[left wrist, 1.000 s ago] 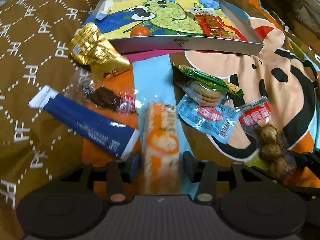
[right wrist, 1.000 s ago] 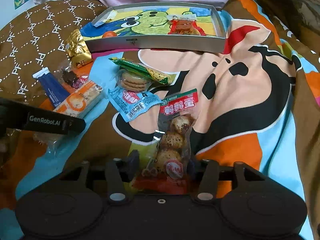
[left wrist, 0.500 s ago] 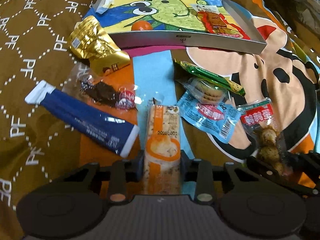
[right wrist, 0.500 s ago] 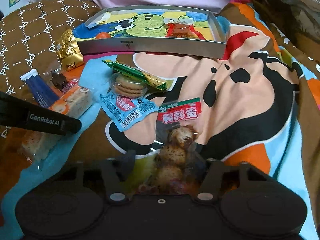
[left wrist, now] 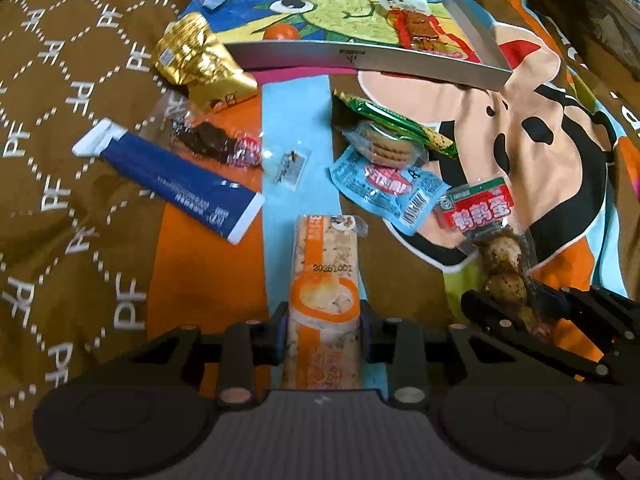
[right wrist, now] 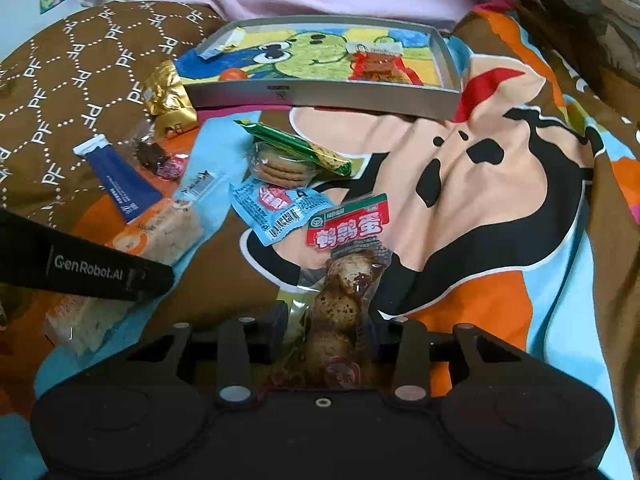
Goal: Organize snacks
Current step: 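Grasp the cream wafer bar with the left tool while the right tool grasps the quail-egg pack, then carry the wafer bar and quail-egg pack over the tray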
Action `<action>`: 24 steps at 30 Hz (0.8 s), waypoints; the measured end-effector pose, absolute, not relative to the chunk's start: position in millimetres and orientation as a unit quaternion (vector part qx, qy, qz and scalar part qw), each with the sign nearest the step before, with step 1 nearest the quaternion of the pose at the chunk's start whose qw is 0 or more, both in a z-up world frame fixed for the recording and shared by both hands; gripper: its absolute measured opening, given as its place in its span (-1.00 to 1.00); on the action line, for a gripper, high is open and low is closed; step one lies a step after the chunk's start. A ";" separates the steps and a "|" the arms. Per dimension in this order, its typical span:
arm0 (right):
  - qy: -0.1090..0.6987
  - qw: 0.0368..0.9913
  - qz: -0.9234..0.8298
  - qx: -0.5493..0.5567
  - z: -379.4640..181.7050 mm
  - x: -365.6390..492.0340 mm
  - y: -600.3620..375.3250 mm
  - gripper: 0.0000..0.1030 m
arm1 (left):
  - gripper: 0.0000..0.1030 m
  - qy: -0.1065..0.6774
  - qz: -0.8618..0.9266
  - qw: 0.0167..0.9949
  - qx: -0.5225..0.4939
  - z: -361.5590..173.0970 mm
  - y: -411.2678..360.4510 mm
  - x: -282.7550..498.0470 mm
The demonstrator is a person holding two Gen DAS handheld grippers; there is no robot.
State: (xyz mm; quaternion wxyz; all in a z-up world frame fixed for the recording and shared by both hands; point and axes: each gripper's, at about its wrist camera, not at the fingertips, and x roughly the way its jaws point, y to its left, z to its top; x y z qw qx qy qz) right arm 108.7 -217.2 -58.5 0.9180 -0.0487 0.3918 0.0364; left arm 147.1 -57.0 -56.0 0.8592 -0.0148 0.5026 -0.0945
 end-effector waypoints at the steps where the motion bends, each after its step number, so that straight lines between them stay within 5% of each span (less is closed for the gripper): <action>1: 0.391 0.918 0.037 -0.050 -58.1 107.7 -217.1 -0.22 | -0.30 0.504 -0.092 0.859 -0.018 -55.6 -56.1 145.5; 24: 0.326 0.941 0.054 -0.070 -35.6 89.5 -212.8 -0.23 | -0.29 0.464 -0.081 0.882 -0.026 -23.3 -60.2 138.5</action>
